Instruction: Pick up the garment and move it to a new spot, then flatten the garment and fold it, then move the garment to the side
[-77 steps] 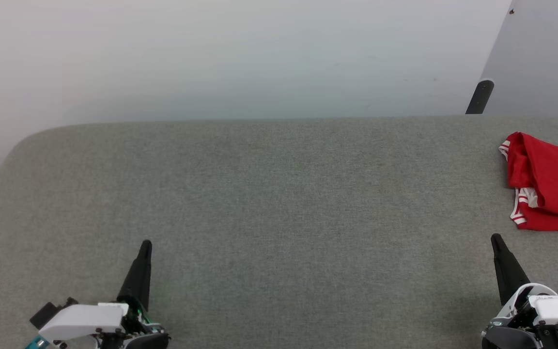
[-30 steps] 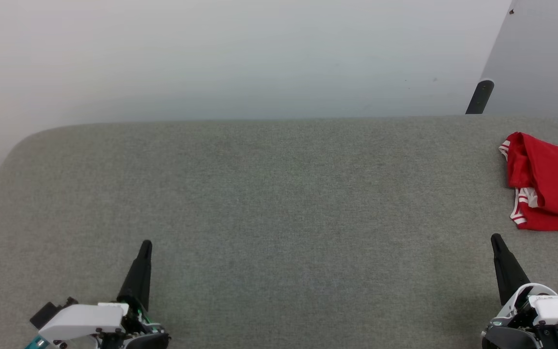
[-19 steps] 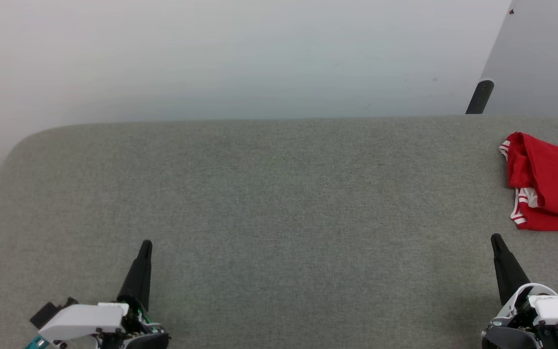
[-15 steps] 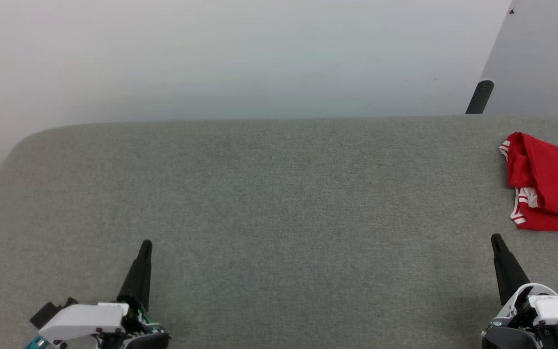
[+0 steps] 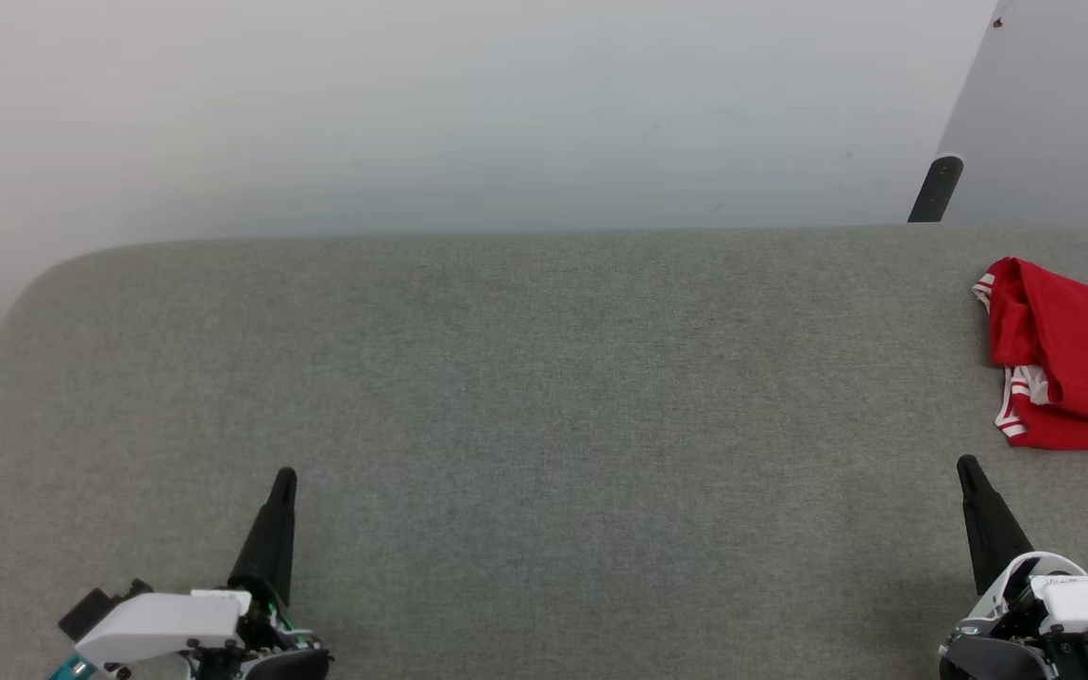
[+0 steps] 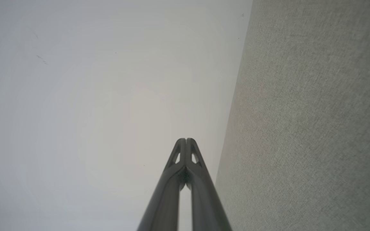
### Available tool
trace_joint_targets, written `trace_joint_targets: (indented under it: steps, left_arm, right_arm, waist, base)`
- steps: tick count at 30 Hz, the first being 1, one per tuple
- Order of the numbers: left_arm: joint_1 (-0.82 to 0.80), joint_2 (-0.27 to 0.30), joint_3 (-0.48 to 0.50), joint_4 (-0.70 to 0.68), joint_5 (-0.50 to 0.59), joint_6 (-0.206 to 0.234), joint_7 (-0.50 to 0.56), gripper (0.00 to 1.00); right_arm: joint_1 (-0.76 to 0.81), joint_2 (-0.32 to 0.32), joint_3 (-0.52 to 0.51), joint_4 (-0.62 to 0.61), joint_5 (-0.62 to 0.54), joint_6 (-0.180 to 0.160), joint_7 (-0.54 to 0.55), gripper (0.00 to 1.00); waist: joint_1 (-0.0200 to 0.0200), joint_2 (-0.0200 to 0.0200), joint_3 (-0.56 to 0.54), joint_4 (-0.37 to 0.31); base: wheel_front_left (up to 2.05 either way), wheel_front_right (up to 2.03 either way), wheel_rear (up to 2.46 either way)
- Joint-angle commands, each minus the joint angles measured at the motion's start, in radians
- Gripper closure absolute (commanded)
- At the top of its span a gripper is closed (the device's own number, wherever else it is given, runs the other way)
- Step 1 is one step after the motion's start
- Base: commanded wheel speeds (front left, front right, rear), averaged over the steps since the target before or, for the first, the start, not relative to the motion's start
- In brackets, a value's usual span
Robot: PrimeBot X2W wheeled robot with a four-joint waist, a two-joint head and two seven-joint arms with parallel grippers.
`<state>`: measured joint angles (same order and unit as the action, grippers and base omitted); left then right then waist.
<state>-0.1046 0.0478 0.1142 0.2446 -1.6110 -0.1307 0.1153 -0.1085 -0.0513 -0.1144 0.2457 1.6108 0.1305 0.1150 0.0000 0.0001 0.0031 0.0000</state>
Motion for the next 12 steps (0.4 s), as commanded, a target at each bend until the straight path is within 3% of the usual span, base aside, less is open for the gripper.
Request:
trace_joint_targets:
  steps: [1, 12]
  left_arm:
    - [-0.009, 0.001, 0.002, 0.001, -0.003, 0.0, 0.001, 1.0]
    - [-0.009, 0.001, 0.002, 0.001, -0.003, 0.0, 0.001, 1.0]
  right_arm:
    - [-0.002, 0.003, 0.0, 0.0, 0.004, 0.0, 0.002, 1.0]
    - [-0.002, 0.003, 0.0, 0.0, 0.004, 0.0, 0.002, 1.0]
  waist:
    - [0.0, -0.0001, 0.0, 0.0]
    - [0.0, -0.0001, 0.0, 0.0]
  base:
    - [0.0, 0.0, 0.0]
    - [0.0, 0.0, 0.0]
